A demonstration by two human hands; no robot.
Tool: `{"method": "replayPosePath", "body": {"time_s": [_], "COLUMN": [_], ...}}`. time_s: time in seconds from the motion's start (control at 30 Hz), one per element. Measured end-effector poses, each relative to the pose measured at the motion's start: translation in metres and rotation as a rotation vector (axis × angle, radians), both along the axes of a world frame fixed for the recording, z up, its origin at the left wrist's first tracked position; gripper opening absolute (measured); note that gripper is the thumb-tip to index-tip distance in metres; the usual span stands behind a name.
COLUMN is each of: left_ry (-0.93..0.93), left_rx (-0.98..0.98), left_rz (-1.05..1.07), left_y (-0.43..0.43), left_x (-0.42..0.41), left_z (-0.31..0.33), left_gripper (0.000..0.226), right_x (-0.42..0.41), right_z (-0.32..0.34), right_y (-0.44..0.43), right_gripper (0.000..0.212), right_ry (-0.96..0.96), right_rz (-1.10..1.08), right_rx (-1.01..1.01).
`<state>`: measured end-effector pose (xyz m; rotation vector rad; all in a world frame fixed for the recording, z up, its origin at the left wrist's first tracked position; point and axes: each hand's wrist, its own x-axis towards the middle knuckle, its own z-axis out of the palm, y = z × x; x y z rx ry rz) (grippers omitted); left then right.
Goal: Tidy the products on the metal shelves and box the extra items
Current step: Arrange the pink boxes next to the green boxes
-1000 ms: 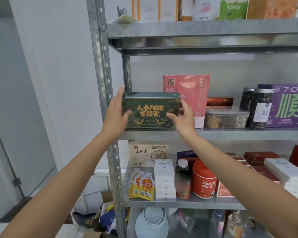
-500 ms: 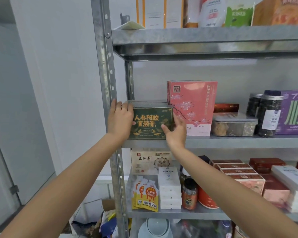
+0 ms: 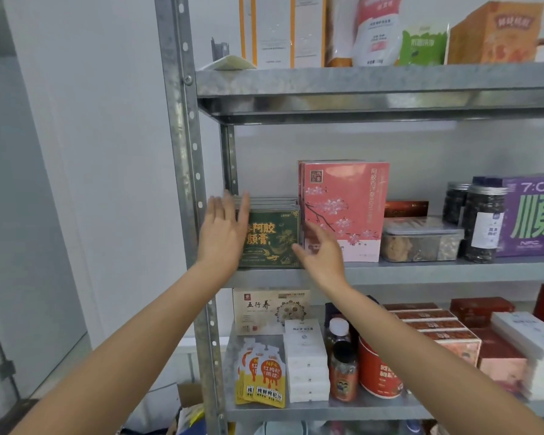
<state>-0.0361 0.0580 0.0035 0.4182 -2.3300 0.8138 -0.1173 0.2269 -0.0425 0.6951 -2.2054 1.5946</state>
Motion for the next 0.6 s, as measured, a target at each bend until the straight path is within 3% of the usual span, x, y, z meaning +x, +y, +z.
{"method": "replayPosePath", "body": {"time_s": [0.1, 0.2, 0.3, 0.4, 0.47, 0.6], "left_ry": [-0.014, -0.021, -0.02, -0.031, -0.038, -0.056], "left_rx": [0.127, 0.143, 0.105, 0.106, 0.101, 0.103], "left_rz": [-0.158, -0.14, -0.105, -0.083, -0.07, -0.063], "left_y": [0.005, 0.005, 0.006, 0.009, 0.011, 0.015], "left_x": [-0.008, -0.014, -0.018, -0.019, -0.018, -0.017], "left_z": [-0.009, -0.015, -0.015, -0.014, -0.013, -0.01], "left_gripper": [0.11, 0.11, 0.108, 0.105, 0.105, 0.102], "right_x": [-0.006, -0.027, -0.045, -0.052, -0.054, -0.059], "right_z": [0.006, 0.016, 0.025, 0.034, 0.039, 0.05], "right_y": [0.035, 0.073, 0.096, 0.103, 0.105, 0.107], "right_gripper": [0.064, 0.093, 0.106, 0.107, 0.108, 0.089], "right_ry": [0.193, 0.17, -0.021, -0.111, -0.14, -0.185], "right_rz": [-0.209, -0.423, -0.292, -0.093, -0.073, -0.057], "right_rx": [-0.198, -0.279, -0.201, -0.254, -0.247, -0.168]}}
